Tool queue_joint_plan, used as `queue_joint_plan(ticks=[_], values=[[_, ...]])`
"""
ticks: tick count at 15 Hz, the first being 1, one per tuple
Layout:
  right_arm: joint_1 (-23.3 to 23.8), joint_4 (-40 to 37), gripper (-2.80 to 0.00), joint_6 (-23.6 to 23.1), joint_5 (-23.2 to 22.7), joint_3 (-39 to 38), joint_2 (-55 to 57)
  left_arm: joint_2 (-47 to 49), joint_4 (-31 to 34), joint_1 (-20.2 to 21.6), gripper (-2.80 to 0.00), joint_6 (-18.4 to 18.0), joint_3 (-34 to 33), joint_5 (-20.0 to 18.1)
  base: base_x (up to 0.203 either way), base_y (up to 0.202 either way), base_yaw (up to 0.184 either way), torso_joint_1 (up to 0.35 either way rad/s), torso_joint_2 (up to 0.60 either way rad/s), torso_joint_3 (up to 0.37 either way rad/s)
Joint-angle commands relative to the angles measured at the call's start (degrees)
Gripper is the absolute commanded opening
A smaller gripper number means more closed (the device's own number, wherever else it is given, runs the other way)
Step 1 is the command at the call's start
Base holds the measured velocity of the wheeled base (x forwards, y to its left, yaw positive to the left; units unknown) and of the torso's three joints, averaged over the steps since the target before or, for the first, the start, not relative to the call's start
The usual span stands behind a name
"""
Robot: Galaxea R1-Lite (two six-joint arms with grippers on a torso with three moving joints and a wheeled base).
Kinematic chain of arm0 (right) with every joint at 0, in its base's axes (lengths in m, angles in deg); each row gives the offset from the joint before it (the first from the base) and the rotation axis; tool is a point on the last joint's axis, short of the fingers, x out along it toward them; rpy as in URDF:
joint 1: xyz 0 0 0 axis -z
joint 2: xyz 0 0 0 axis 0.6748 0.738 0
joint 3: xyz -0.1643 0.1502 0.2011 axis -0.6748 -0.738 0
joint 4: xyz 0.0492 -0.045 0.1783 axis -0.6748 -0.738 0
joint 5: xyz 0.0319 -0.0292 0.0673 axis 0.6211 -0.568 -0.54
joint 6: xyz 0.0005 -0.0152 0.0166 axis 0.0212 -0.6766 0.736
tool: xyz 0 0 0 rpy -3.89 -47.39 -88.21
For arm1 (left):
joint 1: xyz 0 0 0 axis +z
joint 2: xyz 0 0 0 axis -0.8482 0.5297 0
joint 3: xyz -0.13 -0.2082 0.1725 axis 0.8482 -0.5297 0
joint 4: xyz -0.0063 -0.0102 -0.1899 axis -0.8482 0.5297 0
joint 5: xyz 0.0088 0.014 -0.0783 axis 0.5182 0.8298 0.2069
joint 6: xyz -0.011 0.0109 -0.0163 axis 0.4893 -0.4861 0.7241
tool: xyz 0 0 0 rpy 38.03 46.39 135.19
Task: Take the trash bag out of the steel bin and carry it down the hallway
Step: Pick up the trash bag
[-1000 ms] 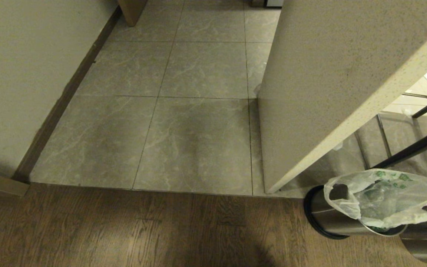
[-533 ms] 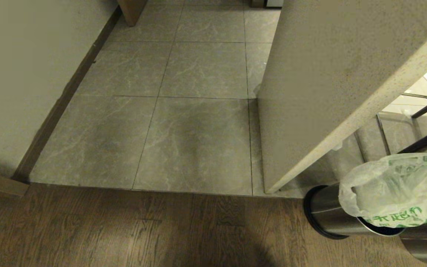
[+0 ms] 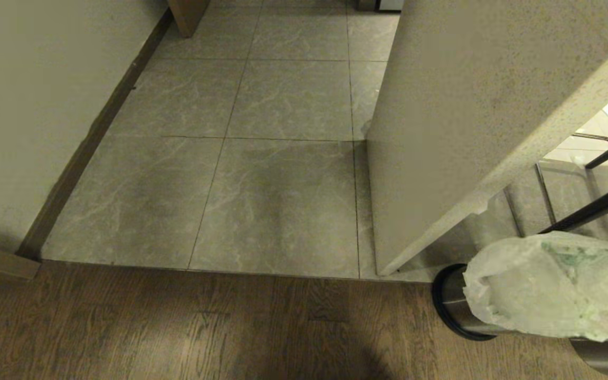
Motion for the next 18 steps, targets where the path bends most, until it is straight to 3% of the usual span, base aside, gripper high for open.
queue_joint_plan(ticks=[1, 3, 6, 7, 10, 14, 18], values=[[-6.92, -1.04, -2.8, -0.24, 3.53, -6.98, -14.16, 0.0, 0.02, 0.03, -2.8, -0.07, -0.09, 0.02, 0.0, 0.0, 0.0, 0.0, 0.0, 0.0], [-13.06, -0.76, -2.8, -0.18, 8.62, -19.69, -23.24, -0.09, 0.02, 0.03, -2.8, 0.02, -0.09, 0.11, 0.0, 0.0, 0.0, 0.0, 0.0, 0.0], [-19.4, 10.33, -2.8, 8.42, 13.42, -33.85, -26.78, 0.0, 0.02, 0.03, -2.8, 0.02, -0.09, 0.11, 0.0, 0.0, 0.0, 0.0, 0.0, 0.0], [-22.11, 12.94, -2.8, 10.0, 14.49, -35.13, -26.66, 0.0, 0.02, 0.03, -2.8, 0.02, -0.09, 0.11, 0.0, 0.0, 0.0, 0.0, 0.0, 0.0], [-23.95, 16.82, -2.8, 7.86, 17.24, -36.17, -26.62, 0.0, 0.02, 0.03, -2.8, 0.02, -0.09, 0.02, 0.0, 0.0, 0.0, 0.0, 0.0, 0.0], [-27.68, 14.79, -2.8, 10.69, 19.09, -37.66, -33.61, 0.0, 0.02, 0.03, -2.8, 0.02, -0.09, 0.02, 0.0, 0.0, 0.0, 0.0, 0.0, 0.0], [-28.03, 14.64, -2.8, 11.84, 19.76, -37.84, -34.05, 0.0, 0.02, 0.03, -2.8, 0.02, -0.09, 0.02, 0.0, 0.0, 0.0, 0.0, 0.0, 0.0]])
